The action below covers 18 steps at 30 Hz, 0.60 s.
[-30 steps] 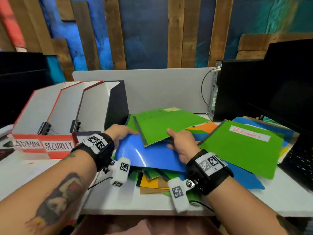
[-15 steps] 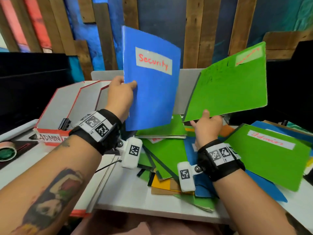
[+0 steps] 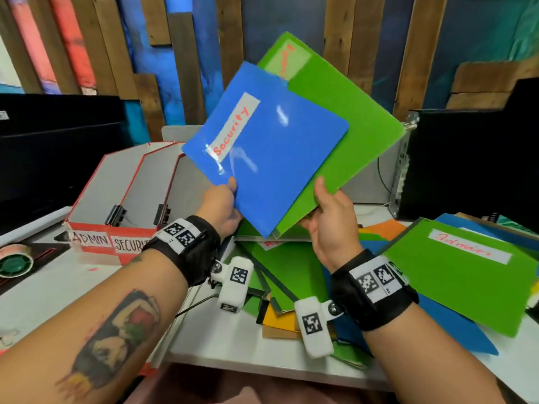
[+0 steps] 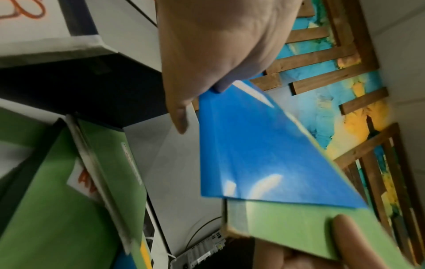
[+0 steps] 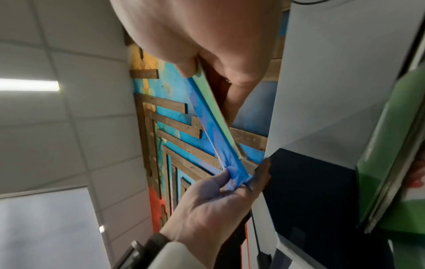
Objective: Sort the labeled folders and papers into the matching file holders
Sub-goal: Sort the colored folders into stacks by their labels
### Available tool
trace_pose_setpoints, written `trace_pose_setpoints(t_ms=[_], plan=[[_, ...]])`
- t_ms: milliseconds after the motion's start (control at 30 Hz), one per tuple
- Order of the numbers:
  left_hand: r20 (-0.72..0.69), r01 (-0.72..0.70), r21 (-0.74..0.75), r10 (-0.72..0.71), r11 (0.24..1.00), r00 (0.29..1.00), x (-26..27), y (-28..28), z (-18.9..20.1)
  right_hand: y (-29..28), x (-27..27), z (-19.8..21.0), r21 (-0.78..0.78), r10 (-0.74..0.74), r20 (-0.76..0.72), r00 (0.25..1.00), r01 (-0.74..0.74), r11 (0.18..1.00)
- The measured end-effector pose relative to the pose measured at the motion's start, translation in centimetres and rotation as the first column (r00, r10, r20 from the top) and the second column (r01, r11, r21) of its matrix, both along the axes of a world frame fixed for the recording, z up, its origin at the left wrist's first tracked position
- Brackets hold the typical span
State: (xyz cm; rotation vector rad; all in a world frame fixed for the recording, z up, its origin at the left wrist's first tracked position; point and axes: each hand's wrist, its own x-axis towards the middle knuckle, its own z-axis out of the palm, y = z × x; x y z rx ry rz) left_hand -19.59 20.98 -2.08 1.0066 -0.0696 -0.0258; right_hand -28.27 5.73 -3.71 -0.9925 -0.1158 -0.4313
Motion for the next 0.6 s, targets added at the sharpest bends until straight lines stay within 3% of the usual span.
trace_pose_setpoints(t_ms=[200, 267, 333, 400, 467, 600], plan=[[0.074, 0.051, -0.003, -0.050, 0.999, 0.996, 0.4, -1.0, -0.9, 0.9, -1.7, 0.9, -0.169, 0.039, 0.072, 0.997, -0.026, 0.985], [0.081, 0.077, 0.044, -0.080, 0.996, 0.993, 0.1, -1.3, -1.4, 0.9, -1.5, 0.7, -0.230, -0.056, 0.114, 0.992, 0.081, 0.970], [0.070, 0.064, 0.196, -0.079, 0.978, 0.994, -0.7, -1.4, -1.8, 0.4, -0.4, 0.1, -0.272, -0.213, 0.076, 0.974, 0.226, 0.936], [0.026, 0.023, 0.408, -0.037, 0.913, 0.999, -1.2, -1.6, -2.5, -0.2, 0.4, -0.6, -0.250, -0.270, -0.001, 0.963, 0.262, 0.932], [-0.097, 0.044, 0.613, 0.019, 0.789, 0.995, -1.1, -1.5, -3.6, -0.7, 1.3, -1.4, -0.223, -0.293, -0.080, 0.953, 0.270, 0.937], [-0.299, 0.205, 0.753, 0.047, 0.625, 0.953, -0.2, -1.4, -7.5, -1.5, 2.4, -2.9, -0.127, -0.348, -0.211, 0.913, 0.327, 0.936]])
